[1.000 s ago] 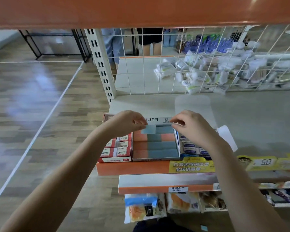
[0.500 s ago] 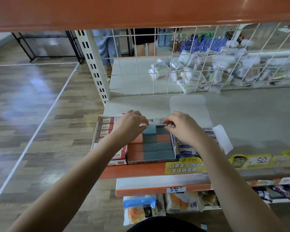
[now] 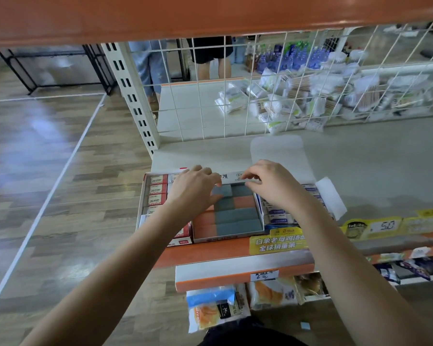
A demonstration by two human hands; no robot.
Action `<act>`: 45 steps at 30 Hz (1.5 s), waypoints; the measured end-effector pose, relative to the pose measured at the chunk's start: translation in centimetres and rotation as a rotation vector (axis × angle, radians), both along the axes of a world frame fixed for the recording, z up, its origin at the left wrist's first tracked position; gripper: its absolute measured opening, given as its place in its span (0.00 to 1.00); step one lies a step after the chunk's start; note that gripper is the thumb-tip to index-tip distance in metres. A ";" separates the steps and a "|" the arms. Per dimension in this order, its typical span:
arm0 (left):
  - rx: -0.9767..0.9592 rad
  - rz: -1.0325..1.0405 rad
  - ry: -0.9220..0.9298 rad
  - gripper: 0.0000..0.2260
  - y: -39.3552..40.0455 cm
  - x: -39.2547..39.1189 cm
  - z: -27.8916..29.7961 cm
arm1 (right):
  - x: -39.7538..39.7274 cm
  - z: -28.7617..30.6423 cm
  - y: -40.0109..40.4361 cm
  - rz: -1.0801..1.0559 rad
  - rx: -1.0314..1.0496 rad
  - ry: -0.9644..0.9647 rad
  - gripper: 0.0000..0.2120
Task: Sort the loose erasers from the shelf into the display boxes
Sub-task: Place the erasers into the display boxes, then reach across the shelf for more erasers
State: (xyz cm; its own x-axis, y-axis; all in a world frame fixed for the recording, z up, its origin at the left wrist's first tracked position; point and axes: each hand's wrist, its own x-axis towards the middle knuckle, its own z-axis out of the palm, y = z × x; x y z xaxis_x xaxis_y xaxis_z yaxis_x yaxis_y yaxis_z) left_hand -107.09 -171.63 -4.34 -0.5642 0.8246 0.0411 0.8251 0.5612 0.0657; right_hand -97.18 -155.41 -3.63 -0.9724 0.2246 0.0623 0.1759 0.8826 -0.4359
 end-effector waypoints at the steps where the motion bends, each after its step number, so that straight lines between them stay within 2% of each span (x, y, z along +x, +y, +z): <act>1: 0.006 -0.007 -0.008 0.16 0.0 0.0 0.0 | 0.2 0.0 0.1 -0.008 0.001 0.001 0.12; 7: 0.082 -0.113 -0.123 0.16 5.0 0.2 2.2 | 2.1 1.3 3.2 -0.080 0.070 -0.021 0.16; 11: 0.093 -0.262 -0.047 0.17 13.1 3.2 4.0 | 5.3 2.4 8.1 -0.191 0.151 -0.010 0.17; 14: 0.037 -0.369 0.039 0.20 20.1 7.6 4.8 | 9.8 2.9 13.3 -0.324 0.180 -0.053 0.19; 18: -0.066 -0.482 0.065 0.22 29.7 14.7 4.3 | 18.2 2.3 21.3 -0.484 0.188 -0.094 0.20; 25: -0.090 -0.554 0.011 0.22 45.6 26.7 1.5 | 31.1 1.4 35.4 -0.639 0.231 -0.324 0.23; 28: -0.069 -0.547 -0.037 0.21 51.3 29.6 0.2 | 34.5 0.6 40.9 -0.686 0.154 -0.348 0.22; 33: -0.053 -0.441 -0.081 0.20 59.0 29.8 -1.4 | 35.8 -1.1 49.6 -0.653 0.150 -0.310 0.22; 39: 0.034 -0.330 -0.085 0.19 67.3 25.5 -2.4 | 32.3 -2.4 59.6 -0.607 0.254 -0.246 0.21; 43: 0.038 -0.312 -0.073 0.19 70.5 23.3 -3.5 | 30.0 -2.6 65.5 -0.547 0.331 -0.257 0.23; 45: 0.040 -0.306 -0.093 0.15 71.3 22.8 -4.0 | 29.6 -2.5 67.4 -0.491 0.368 -0.268 0.21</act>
